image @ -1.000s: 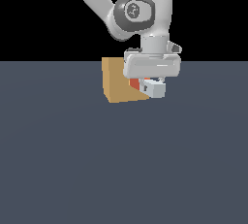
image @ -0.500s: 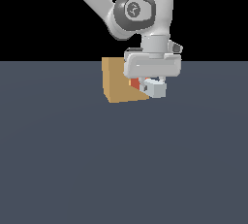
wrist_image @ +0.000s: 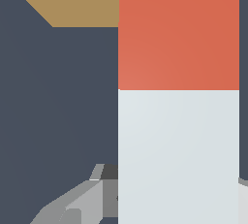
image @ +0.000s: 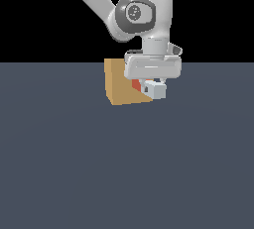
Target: Insert the peg into the horizontal hole in a box.
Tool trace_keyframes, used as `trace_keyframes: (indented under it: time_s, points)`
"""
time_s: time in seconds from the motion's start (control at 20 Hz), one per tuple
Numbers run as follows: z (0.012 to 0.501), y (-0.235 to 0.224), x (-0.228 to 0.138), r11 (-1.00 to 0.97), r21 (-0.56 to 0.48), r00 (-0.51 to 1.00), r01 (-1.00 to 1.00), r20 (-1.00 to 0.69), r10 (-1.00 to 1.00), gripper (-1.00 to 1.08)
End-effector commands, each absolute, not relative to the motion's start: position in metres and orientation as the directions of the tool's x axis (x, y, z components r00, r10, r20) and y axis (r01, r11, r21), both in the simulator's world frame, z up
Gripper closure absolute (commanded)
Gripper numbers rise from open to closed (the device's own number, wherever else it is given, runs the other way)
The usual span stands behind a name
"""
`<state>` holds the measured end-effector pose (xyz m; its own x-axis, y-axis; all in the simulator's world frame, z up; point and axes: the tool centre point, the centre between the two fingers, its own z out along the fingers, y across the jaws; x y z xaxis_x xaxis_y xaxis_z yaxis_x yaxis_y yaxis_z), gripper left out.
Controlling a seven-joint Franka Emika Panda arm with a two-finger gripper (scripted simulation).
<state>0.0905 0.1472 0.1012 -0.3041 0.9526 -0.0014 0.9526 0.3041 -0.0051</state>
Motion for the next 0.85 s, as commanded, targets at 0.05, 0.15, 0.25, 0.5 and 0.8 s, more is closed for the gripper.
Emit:
trace_keyframes:
  time_s: [0.05, 0.15, 0.25, 0.5, 0.8]
  points:
    - [0.105, 0.175, 0.083, 0.308, 0.001, -0.308, 0.951, 0.0, 0.951, 1.08]
    - [0.105, 0.194, 0.077, 0.308, 0.001, -0.308, 0.951, 0.0, 0.951, 1.08]
    - [0.106, 0.21, 0.072, 0.308, 0.003, -0.308, 0.951, 0.0, 0.951, 1.08]
    - [0.106, 0.236, 0.064, 0.308, 0.004, -0.308, 0.951, 0.0, 0.951, 1.08]
    - [0.106, 0.239, 0.065, 0.308, 0.004, -0.308, 0.951, 0.0, 0.951, 1.08]
